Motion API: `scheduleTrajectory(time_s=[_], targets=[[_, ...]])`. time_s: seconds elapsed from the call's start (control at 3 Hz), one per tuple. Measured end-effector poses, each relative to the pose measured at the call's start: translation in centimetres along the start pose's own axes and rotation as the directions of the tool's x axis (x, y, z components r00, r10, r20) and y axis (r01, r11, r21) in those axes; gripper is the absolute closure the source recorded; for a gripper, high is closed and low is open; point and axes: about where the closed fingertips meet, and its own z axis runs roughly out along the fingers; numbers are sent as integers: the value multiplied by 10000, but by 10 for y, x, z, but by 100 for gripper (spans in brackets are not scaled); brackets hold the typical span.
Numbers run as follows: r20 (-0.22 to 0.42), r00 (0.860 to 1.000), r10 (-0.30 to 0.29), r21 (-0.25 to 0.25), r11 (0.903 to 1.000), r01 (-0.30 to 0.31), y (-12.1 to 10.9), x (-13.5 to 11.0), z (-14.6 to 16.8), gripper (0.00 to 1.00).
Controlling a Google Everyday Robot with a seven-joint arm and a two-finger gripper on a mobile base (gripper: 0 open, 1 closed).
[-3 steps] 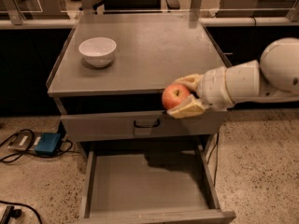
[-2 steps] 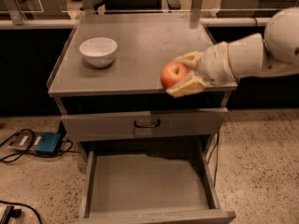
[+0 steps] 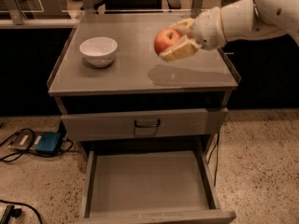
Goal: Pick apple from middle drawer and place on counter
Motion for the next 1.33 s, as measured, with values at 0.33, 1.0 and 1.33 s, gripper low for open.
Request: scheduleTrajectory(time_s=[0.33,1.0,1.33], targets=[[433,9984,357,147,9992,-363,-28,0,12,100],[-42,9935,1134,659,9914,-1128,-40,49,46,100],[-142,9906,1362,731,9882,-1349,-40,65,53,100]])
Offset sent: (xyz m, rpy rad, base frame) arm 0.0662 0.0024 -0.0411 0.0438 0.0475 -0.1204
